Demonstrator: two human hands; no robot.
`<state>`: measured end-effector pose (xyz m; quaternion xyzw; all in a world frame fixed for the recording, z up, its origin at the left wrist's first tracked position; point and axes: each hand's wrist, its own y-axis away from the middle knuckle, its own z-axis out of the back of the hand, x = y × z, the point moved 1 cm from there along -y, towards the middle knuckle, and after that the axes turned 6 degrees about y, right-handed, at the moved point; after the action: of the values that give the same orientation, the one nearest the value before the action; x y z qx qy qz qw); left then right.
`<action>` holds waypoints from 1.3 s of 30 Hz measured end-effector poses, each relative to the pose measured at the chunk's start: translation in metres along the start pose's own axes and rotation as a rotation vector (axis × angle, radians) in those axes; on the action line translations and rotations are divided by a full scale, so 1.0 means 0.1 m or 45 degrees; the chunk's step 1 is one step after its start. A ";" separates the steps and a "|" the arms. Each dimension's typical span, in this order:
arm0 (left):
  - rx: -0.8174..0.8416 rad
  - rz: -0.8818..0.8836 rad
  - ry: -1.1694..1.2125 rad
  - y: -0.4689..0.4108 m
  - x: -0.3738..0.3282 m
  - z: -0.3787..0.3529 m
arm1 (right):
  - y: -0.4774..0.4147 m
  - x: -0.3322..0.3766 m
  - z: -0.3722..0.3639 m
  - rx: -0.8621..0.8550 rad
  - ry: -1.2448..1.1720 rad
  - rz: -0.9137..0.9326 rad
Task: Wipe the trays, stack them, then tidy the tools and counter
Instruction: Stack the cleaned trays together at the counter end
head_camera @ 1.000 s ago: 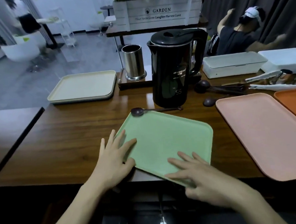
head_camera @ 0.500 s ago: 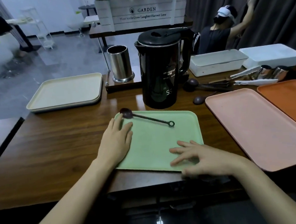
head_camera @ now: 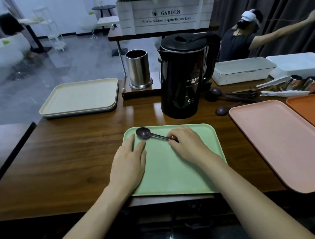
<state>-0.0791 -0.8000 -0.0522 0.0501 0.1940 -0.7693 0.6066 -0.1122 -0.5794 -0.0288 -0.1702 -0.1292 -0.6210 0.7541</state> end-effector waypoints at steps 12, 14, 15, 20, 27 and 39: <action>-0.049 0.069 -0.013 0.00 0.04 -0.01 | -0.12 -1.44 1.07 -0.220 0.183 -0.287; -0.040 0.102 0.025 0.01 0.05 0.00 | -0.29 -1.63 1.12 -0.194 0.211 -0.304; -0.030 0.121 0.047 0.01 0.05 0.00 | -0.37 -1.70 1.14 -0.185 0.233 -0.300; -0.005 0.192 0.120 0.02 0.04 0.04 | -0.71 -1.98 1.24 -0.053 0.385 -0.326; 0.093 0.237 0.284 0.12 0.20 0.13 | 0.18 -1.23 1.12 -0.232 -0.106 -0.360; 0.032 0.566 0.318 0.50 0.06 0.20 | 1.10 -0.21 0.14 0.124 0.153 -0.463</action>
<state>-0.0296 -0.8228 -0.0475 0.1938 0.2420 -0.6074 0.7314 -0.0078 -0.5362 -0.0347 -0.0700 -0.1422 -0.7491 0.6432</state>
